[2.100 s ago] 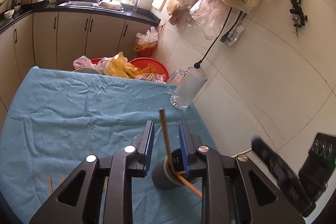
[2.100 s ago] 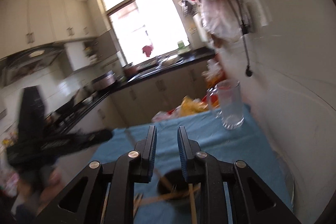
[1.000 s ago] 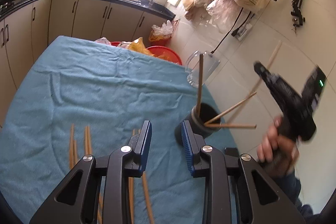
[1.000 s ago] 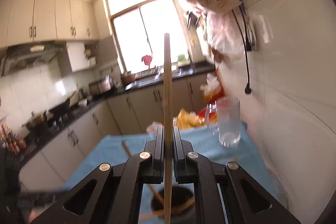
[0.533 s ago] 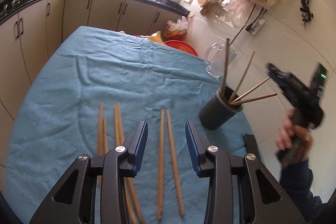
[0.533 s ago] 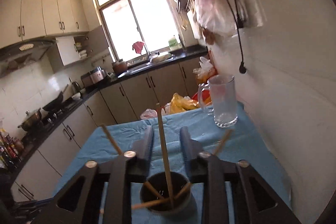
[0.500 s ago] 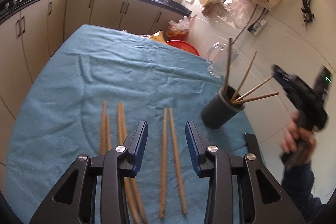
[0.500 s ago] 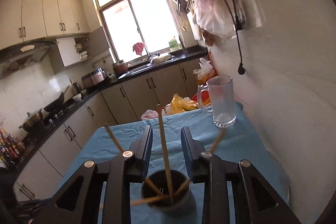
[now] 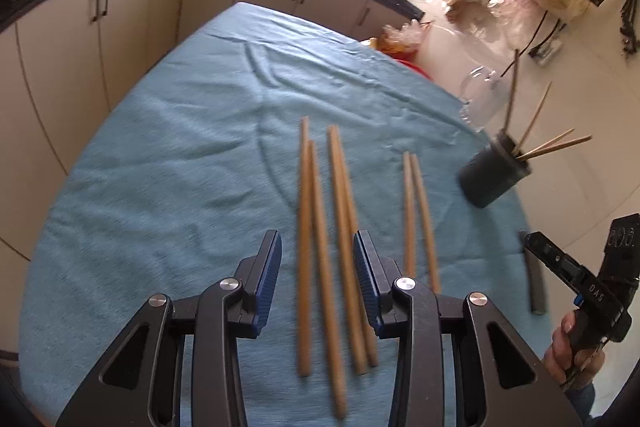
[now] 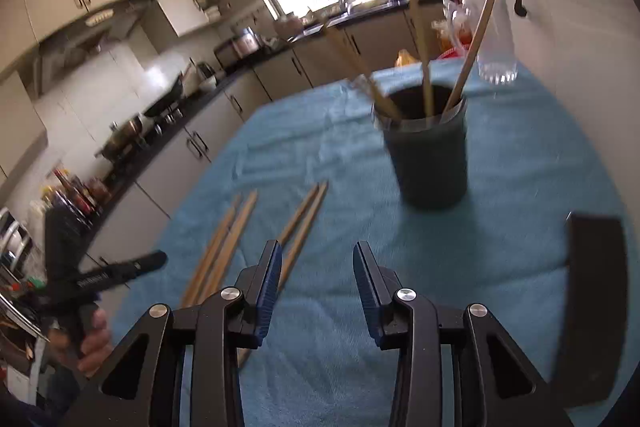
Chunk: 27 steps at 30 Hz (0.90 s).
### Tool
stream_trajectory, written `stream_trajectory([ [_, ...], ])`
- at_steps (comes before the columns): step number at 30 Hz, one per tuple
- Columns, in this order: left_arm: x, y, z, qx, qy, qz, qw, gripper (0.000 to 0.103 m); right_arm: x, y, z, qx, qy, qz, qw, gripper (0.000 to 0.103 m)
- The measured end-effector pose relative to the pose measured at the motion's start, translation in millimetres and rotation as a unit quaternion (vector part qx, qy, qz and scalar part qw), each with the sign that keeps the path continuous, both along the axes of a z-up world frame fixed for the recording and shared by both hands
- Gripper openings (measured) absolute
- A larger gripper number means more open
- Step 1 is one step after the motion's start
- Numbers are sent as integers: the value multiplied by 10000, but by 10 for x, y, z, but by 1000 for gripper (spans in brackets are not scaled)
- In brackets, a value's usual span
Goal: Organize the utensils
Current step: 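Move both open tools back over the loose chopsticks on the towel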
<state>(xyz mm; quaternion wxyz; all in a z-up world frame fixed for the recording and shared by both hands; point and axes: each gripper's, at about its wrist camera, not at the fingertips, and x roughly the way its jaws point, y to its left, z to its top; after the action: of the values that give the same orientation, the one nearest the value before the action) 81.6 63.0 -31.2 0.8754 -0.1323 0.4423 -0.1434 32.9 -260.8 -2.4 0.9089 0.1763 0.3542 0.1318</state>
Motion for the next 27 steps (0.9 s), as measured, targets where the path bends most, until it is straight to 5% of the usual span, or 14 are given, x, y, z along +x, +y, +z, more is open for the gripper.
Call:
stream_trajectory([
  [7,-55,46,-147,25,-10,4,10000,36,115,169,-392,-405,198,-311,9985,40],
  [14,57,-52,-189,-29,141,-170,9998,36,193,105,-543,-251,413,-349,9982,40],
  [27,645,-372,-280,1105,527,-368,9918,36,217,54,-613,-12,511,-323,9982,40],
])
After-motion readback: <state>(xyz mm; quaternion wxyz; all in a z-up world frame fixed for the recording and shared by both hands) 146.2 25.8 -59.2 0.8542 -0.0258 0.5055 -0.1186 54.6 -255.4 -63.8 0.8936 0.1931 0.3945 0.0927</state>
